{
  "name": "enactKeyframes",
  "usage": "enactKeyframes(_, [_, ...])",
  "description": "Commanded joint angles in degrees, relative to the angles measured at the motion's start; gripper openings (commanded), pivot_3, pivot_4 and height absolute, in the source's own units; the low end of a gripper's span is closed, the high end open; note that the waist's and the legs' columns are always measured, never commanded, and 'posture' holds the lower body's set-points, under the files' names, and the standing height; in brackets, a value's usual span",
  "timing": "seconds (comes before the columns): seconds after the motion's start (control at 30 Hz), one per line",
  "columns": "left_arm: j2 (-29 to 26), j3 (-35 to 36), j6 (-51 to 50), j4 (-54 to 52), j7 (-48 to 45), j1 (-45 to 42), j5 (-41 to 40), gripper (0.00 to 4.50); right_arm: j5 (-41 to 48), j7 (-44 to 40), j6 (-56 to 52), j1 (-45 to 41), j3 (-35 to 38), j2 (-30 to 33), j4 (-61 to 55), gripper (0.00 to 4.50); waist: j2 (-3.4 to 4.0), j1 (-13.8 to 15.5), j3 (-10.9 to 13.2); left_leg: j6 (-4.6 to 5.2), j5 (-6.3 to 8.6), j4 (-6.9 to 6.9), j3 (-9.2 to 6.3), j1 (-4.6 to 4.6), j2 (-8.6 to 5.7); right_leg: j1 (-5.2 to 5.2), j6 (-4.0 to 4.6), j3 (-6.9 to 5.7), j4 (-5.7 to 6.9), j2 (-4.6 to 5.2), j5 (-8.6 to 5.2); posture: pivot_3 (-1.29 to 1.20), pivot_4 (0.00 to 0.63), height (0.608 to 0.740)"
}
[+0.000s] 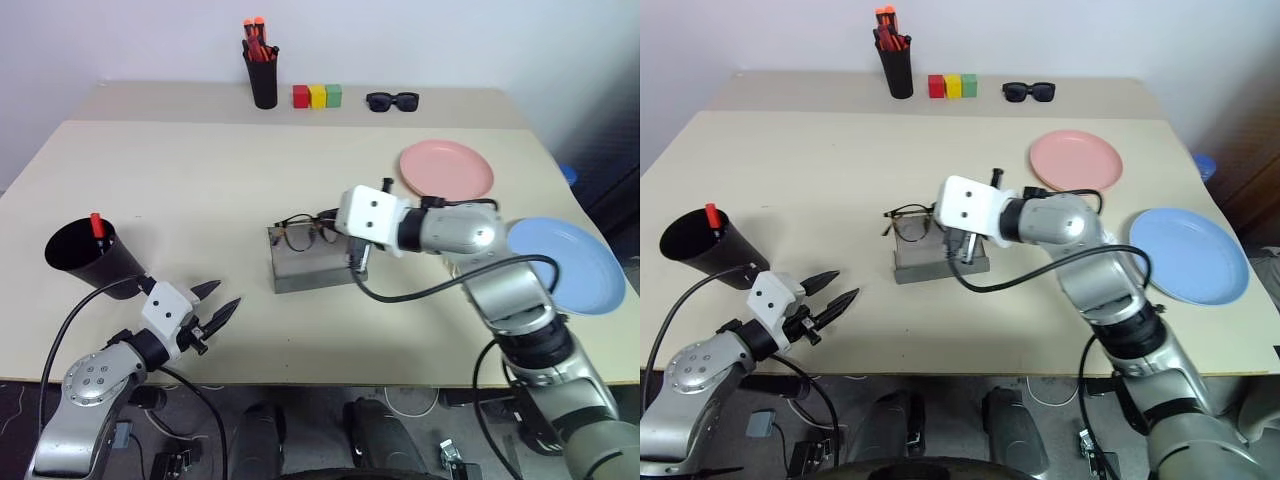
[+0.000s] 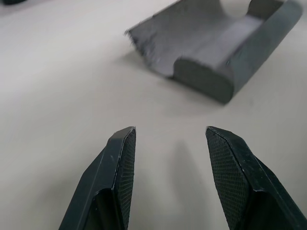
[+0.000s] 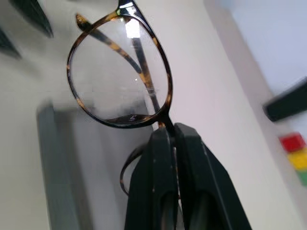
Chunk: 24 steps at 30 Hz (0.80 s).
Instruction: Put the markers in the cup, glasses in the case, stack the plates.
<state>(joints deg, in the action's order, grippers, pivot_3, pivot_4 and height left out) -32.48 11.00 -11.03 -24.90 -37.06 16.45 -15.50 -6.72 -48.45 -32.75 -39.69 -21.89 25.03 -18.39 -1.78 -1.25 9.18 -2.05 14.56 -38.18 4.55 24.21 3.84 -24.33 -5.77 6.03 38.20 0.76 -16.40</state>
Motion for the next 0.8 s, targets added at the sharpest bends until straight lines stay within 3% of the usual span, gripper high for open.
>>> enactKeyframes(0.03, [-0.2,2.3,1.1,-1.8,0.4,1.0,-0.3,2.34,-1.9,3.6,-2.6,-1.5,-1.8,-2.9,3.5,0.04,0.00,0.1,0.0,0.00,0.00,0.00,0.01,0.01,-0.01,0.00,0.01,0.00,-0.01,0.01,0.00,0.00,0.150,0.725])
enactKeyframes(0.63, [0.2,1.2,-0.1,-3.6,1.5,0.8,-0.2,2.34,-5.1,2.7,-16.6,3.9,-7.3,5.0,-3.6,0.04,0.00,-0.7,0.0,0.00,0.00,0.03,0.00,0.08,-0.01,-0.10,0.05,0.00,-0.02,0.02,-0.02,0.00,0.150,0.725])
enactKeyframes(0.73, [0.1,1.0,-0.5,-3.4,1.5,0.0,-0.1,2.34,-4.0,2.9,-17.6,3.4,-6.8,3.7,-3.2,0.91,-0.01,-1.1,0.0,0.00,0.00,0.03,0.00,0.08,-0.01,-0.09,0.05,-0.01,-0.02,0.02,-0.02,0.00,0.150,0.725])
enactKeyframes(0.8, [0.0,1.1,-0.7,-3.5,1.4,-0.2,-0.2,2.34,-4.0,3.3,-17.7,3.0,-6.7,3.3,-3.0,1.80,-0.01,-1.3,0.0,0.00,0.00,0.04,-0.01,0.08,-0.01,-0.10,0.04,0.00,-0.02,0.01,-0.02,0.00,0.150,0.725])
